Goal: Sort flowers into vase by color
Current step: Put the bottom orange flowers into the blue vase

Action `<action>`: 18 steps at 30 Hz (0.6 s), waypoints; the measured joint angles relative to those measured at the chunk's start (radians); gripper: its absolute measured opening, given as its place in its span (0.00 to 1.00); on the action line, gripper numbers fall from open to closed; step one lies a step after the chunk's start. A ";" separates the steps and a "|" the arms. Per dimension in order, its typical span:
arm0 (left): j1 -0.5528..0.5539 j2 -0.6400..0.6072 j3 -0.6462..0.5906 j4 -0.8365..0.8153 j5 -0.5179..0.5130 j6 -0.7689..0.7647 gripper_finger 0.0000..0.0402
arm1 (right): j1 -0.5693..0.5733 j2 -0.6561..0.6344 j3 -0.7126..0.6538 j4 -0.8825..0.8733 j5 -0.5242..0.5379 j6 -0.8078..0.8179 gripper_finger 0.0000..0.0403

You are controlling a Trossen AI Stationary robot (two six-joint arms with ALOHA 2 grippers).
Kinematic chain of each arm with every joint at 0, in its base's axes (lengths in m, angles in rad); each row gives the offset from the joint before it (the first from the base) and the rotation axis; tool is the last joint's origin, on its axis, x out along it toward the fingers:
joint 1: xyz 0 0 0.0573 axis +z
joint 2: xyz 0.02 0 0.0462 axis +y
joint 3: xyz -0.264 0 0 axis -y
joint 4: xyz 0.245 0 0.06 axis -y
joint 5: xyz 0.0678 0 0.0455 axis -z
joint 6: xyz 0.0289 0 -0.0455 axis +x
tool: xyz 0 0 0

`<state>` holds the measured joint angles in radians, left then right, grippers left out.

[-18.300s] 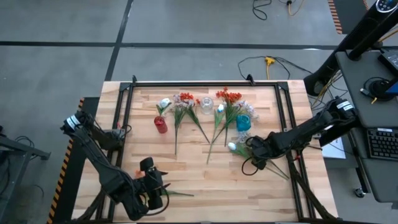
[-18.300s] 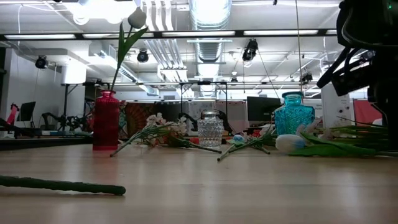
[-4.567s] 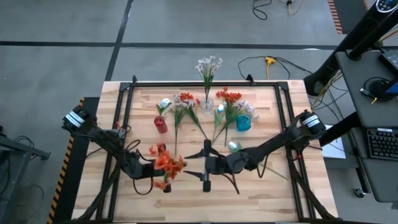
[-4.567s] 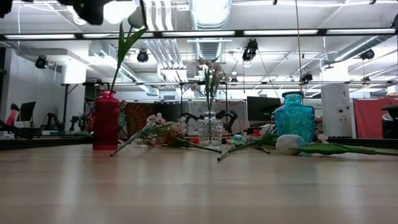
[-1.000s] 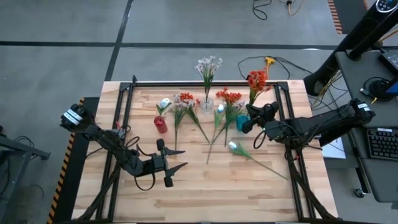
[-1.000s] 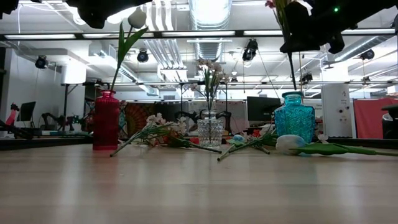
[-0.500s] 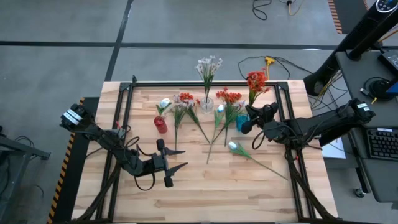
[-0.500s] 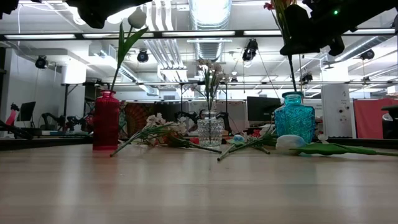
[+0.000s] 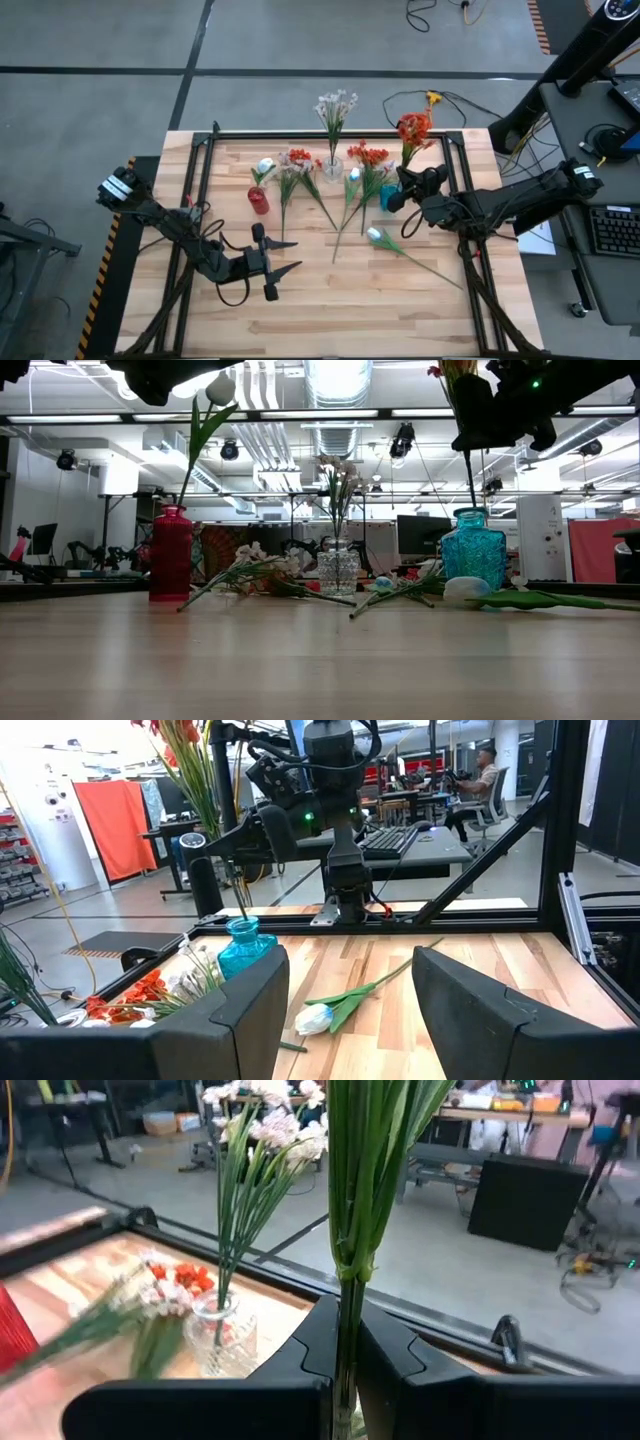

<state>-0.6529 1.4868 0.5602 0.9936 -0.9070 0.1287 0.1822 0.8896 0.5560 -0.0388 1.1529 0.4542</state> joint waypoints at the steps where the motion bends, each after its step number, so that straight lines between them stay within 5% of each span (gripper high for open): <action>1: 0.000 0.000 0.000 0.000 0.000 0.000 0.49 | 0.000 0.003 0.000 0.003 0.002 0.010 0.04; 9: 0.000 0.000 0.000 0.000 0.000 0.000 0.49 | 0.000 0.013 0.000 0.008 0.003 0.028 0.07; 18: 0.000 0.000 0.000 0.000 0.000 0.000 0.49 | 0.000 0.018 0.000 0.007 0.011 0.053 0.21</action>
<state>-0.6525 1.4868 0.5602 0.9936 -0.9070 0.1287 0.1822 0.9073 0.5560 -0.0319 1.1635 0.5068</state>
